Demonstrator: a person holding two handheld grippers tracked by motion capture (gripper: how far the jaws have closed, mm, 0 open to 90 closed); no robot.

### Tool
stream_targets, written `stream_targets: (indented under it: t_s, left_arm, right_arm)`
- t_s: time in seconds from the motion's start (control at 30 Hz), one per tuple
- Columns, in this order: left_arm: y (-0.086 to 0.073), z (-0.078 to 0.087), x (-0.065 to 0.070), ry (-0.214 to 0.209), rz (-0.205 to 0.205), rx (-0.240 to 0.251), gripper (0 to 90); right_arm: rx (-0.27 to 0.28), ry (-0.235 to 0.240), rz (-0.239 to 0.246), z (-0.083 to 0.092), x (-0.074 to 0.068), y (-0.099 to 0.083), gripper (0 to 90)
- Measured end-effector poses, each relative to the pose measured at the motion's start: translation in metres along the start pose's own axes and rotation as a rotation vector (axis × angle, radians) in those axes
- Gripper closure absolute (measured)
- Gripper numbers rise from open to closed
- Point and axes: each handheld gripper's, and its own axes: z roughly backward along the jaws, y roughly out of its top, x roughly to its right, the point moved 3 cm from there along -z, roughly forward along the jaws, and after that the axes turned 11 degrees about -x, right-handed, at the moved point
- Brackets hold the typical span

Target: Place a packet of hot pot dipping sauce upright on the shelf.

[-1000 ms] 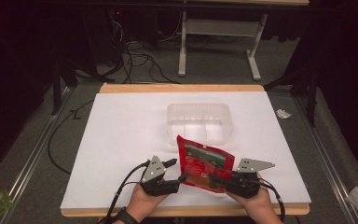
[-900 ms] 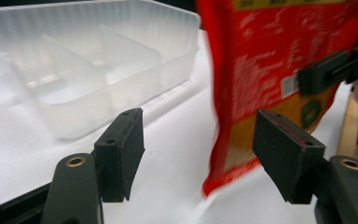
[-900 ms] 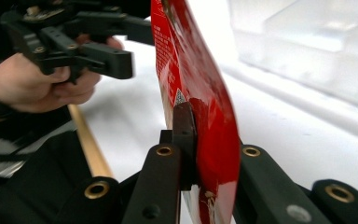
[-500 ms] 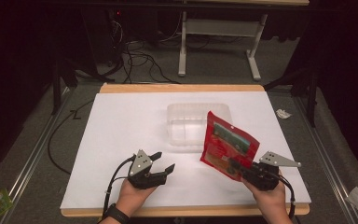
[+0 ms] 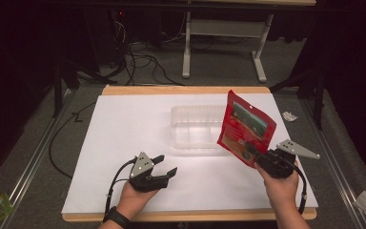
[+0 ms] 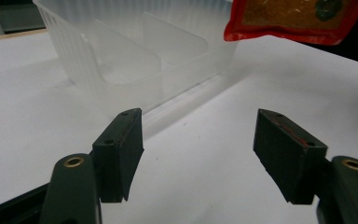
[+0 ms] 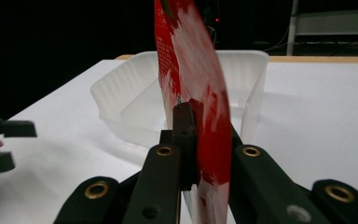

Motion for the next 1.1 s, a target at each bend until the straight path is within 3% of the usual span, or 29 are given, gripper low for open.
stream_targets:
  t_s: [0.33, 0.47, 0.57, 1.1]
  left_arm:
    - [0.001, 0.002, -0.002, -0.008, 0.001, 0.01, 33.7]
    - [0.0, 0.002, -0.001, -0.012, -0.005, 0.012, 33.6]
    - [0.0, 0.002, -0.001, -0.013, -0.01, 0.011, 33.5]
    - [-0.001, 0.0, 0.005, -0.007, -0.063, 0.005, 30.1]
  right_arm:
    - [0.017, -0.063, -0.029, -0.025, 0.004, 0.029, 85.7]
    - [0.024, -0.071, -0.056, -0.034, 0.007, 0.037, 85.7]
    - [0.034, -0.103, -0.078, -0.046, 0.011, 0.046, 85.7]
    - [0.023, -0.157, -0.121, -0.091, 0.017, 0.065, 85.7]
